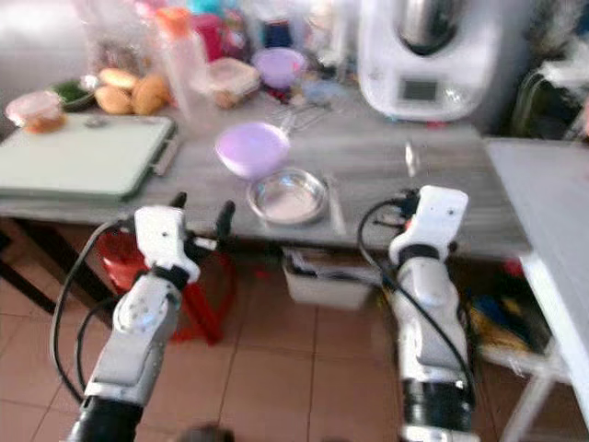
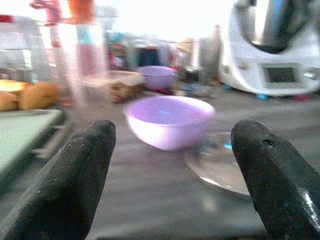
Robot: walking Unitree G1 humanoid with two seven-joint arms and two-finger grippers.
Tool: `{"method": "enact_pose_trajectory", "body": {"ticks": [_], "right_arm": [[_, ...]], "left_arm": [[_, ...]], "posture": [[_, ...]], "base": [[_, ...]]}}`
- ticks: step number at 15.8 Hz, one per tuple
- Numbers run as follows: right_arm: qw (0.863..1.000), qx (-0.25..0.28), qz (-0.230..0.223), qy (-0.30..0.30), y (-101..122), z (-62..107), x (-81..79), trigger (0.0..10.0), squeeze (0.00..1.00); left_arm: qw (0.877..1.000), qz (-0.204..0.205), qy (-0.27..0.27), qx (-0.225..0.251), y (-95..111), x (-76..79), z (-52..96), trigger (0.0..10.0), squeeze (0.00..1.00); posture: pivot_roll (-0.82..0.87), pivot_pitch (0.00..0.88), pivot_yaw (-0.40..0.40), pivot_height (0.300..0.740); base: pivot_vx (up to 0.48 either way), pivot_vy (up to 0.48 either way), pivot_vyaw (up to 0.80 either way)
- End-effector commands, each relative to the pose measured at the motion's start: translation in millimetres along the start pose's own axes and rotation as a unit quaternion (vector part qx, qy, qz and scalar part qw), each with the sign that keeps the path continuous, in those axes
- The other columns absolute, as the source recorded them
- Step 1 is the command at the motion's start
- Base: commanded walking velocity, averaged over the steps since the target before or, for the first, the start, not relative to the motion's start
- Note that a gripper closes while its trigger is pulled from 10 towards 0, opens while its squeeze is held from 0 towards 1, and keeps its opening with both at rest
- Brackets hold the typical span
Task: Setting the table
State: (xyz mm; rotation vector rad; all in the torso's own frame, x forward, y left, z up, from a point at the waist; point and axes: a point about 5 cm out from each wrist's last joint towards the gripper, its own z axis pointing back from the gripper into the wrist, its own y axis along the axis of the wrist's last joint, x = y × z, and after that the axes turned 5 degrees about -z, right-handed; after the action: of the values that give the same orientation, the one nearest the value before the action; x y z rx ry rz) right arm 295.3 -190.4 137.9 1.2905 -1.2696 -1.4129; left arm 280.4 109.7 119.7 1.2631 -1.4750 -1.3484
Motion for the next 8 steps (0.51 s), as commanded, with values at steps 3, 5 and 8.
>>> {"method": "enact_pose_trajectory", "body": {"ticks": [3, 5, 8], "right_arm": [[1.000, 0.008, -0.002, 0.016, 3.5, -1.0, -8.3, 10.0, 0.00], [1.000, 0.008, -0.002, 0.015, 3.9, -1.3, -7.7, 10.0, 0.00], [1.000, 0.009, -0.001, 0.015, 3.9, -1.6, -8.0, 10.0, 0.00]], "left_arm": [[1.000, -0.003, 0.013, -0.011, -1.9, -7.3, 1.9, 10.0, 0.00], [1.000, -0.001, 0.016, -0.003, 0.2, -10.2, 6.9, 10.0, 0.00], [1.000, -0.004, 0.010, -0.003, 2.6, -13.1, 15.2, 10.0, 0.00]], "posture": [[-0.02, 0.000, 0.026, 0.740], [-0.02, 0.000, 0.025, 0.740], [-0.02, 0.000, 0.025, 0.740]], "base": [[0.415, 0.000, 0.00], [0.000, 0.000, 0.00], [0.000, 0.000, 0.00]]}}
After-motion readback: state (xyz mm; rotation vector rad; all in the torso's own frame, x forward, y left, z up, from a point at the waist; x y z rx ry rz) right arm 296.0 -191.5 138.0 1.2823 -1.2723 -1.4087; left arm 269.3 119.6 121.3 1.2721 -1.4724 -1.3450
